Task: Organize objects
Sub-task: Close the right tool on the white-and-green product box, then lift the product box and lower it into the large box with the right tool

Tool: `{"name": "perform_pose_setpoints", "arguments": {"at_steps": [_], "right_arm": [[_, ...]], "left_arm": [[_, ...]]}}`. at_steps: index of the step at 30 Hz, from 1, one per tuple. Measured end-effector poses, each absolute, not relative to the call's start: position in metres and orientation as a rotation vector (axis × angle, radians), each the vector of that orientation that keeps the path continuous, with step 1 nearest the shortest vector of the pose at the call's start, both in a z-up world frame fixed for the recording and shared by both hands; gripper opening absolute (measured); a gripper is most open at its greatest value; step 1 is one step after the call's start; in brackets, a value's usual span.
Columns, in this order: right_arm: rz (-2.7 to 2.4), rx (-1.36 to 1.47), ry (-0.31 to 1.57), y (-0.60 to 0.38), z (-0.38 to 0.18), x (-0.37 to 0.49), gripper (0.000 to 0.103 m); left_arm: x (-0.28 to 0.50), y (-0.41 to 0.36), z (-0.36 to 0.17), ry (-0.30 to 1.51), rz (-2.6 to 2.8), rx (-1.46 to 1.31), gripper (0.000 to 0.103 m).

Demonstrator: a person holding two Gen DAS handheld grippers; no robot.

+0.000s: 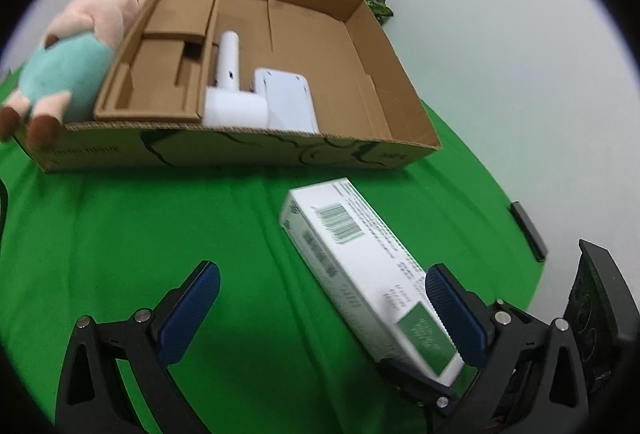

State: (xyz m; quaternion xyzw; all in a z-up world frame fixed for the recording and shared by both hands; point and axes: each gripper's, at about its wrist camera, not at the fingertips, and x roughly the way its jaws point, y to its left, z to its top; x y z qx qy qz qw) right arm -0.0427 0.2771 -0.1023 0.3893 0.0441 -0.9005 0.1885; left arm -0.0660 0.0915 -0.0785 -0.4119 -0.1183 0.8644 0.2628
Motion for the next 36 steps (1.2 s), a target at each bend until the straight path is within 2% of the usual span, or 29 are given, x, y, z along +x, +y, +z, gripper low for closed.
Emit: {"name": "perform_pose_setpoints", "arguments": {"at_steps": [2, 5, 9, 12, 14, 16, 19, 25, 36], "right_arm": [[-2.536, 1.057, 0.106, 0.278, -0.097, -0.04, 0.102], [-2.527, 1.045, 0.081, 0.281, -0.093, -0.04, 0.102], [-2.523, 1.095, 0.071, 0.288, -0.095, -0.04, 0.102], [-2.496, 1.098, 0.096, 0.285, -0.097, -0.034, 0.091], [-2.489, 1.123, 0.138, 0.28, -0.1, -0.034, 0.067], [-2.489, 1.122, 0.122, 0.28, -0.101, -0.033, 0.065], [-2.467, 1.139, -0.021, 0.288, -0.102, -0.035, 0.065], [-2.368, 1.148, -0.248, 0.297, -0.103, -0.039, 0.064], [-2.427, 1.082, -0.13, 0.284, -0.094, -0.031, 0.062]], "left_arm": [[-0.068, 0.091, -0.083, -0.382, 2.281, -1.13, 0.101], [-0.069, 0.094, -0.086, -0.45, 2.215, -1.131, 0.1], [-0.074, 0.1, -0.092, -0.5, 2.145, -1.161, 0.088], [-0.077, 0.102, -0.097, -0.516, 2.114, -1.188, 0.076], [-0.079, 0.102, -0.099, -0.524, 2.105, -1.206, 0.072], [-0.081, 0.103, -0.102, -0.534, 2.09, -1.224, 0.067], [-0.082, 0.104, -0.107, -0.525, 2.069, -1.258, 0.059], [-0.081, 0.106, -0.115, -0.538, 2.043, -1.301, 0.055], [-0.072, 0.103, -0.096, -0.518, 2.057, -1.23, 0.047]]}}
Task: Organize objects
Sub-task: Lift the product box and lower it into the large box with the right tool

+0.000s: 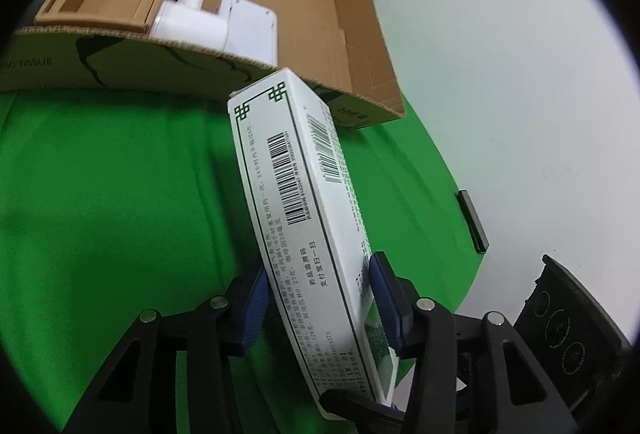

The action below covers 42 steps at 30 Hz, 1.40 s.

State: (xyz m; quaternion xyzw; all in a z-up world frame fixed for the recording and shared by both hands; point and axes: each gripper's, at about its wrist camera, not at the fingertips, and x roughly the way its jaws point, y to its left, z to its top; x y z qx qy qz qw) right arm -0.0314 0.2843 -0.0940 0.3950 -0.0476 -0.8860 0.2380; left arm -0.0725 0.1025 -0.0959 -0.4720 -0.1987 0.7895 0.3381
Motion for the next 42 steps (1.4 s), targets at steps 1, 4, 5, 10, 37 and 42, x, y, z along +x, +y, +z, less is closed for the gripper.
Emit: {"name": "perform_pose_setpoints", "arguments": {"at_steps": [1, 4, 5, 10, 37, 42], "right_arm": [[-2.432, 1.07, -0.131, 0.284, -0.092, -0.032, 0.062], [-2.444, 1.038, -0.133, 0.284, -0.084, -0.031, 0.062], [-2.447, 1.03, -0.131, 0.285, -0.081, -0.031, 0.062], [-2.459, 0.989, -0.139, 0.288, -0.07, -0.034, 0.061], [-2.455, 0.781, -0.126, 0.277, -0.005, -0.089, 0.061], [-2.438, 0.755, -0.172, 0.277, 0.012, -0.11, 0.06]], "left_arm": [[-0.071, 0.103, -0.092, -0.515, 2.062, -1.22, 0.046], [-0.07, 0.103, -0.082, -0.508, 2.079, -1.187, 0.046], [-0.07, 0.103, -0.078, -0.501, 2.084, -1.176, 0.045], [-0.072, 0.105, -0.059, -0.46, 2.122, -1.133, 0.045], [-0.092, 0.097, 0.031, -0.347, 2.285, -0.958, 0.042], [-0.103, 0.098, 0.054, -0.31, 2.316, -0.933, 0.041]]}}
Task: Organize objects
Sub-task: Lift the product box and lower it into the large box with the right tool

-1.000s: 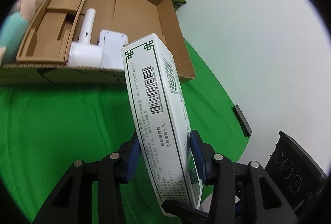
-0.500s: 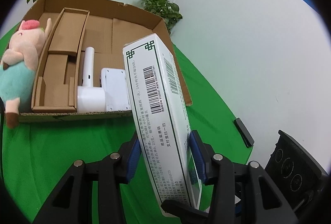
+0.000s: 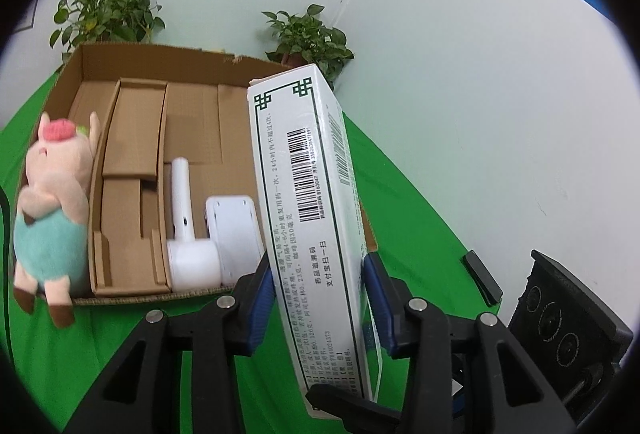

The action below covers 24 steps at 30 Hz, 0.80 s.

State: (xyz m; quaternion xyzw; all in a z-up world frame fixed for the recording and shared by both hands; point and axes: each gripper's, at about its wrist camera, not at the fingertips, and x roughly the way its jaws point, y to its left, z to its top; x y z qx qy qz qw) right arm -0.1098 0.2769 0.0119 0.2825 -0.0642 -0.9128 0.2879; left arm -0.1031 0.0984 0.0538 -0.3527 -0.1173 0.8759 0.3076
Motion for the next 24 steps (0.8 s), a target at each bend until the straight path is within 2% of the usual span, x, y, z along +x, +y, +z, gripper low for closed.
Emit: {"name": "perform_pose_setpoints", "arguments": {"at_steps": [7, 12, 17, 24], "right_arm": [[-2.465, 0.702, -0.193, 0.284, 0.042, -0.145, 0.06], [-2.472, 0.713, -0.217, 0.293, 0.054, -0.169, 0.06], [-2.47, 0.782, -0.248, 0.307, 0.049, -0.196, 0.06], [-2.443, 0.92, -0.317, 0.331, 0.014, -0.248, 0.06]], "left_arm": [[-0.119, 0.103, 0.093, -0.29, 2.317, -0.867, 0.039], [-0.15, 0.113, 0.101, -0.283, 2.301, -0.86, 0.038], [-0.178, 0.126, 0.089, -0.287, 2.26, -0.926, 0.038], [-0.223, 0.146, 0.052, -0.322, 2.198, -1.06, 0.038]]}}
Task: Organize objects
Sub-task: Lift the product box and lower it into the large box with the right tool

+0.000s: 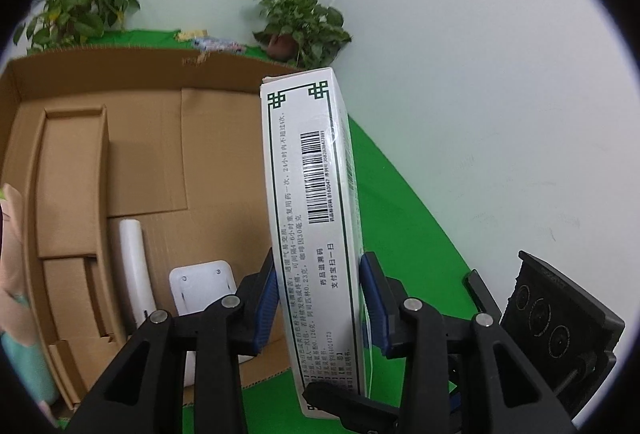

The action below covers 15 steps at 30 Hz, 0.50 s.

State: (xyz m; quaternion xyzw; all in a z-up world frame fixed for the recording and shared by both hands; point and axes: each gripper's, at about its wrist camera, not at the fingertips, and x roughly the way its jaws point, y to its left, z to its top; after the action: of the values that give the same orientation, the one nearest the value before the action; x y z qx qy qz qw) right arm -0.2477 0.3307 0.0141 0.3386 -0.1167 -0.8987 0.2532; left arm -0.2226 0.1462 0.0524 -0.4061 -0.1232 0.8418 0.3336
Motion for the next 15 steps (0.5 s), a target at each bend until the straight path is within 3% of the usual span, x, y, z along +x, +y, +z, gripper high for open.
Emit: {"name": "perform_pose_setpoints", "arguments": {"at_steps": [15], "right_arm": [[-2.41, 1.204, -0.331, 0.353, -0.059, -0.307, 0.059]], "left_arm": [[-0.28, 0.182, -0.026, -0.354, 2.094, -1.286, 0.038]]}}
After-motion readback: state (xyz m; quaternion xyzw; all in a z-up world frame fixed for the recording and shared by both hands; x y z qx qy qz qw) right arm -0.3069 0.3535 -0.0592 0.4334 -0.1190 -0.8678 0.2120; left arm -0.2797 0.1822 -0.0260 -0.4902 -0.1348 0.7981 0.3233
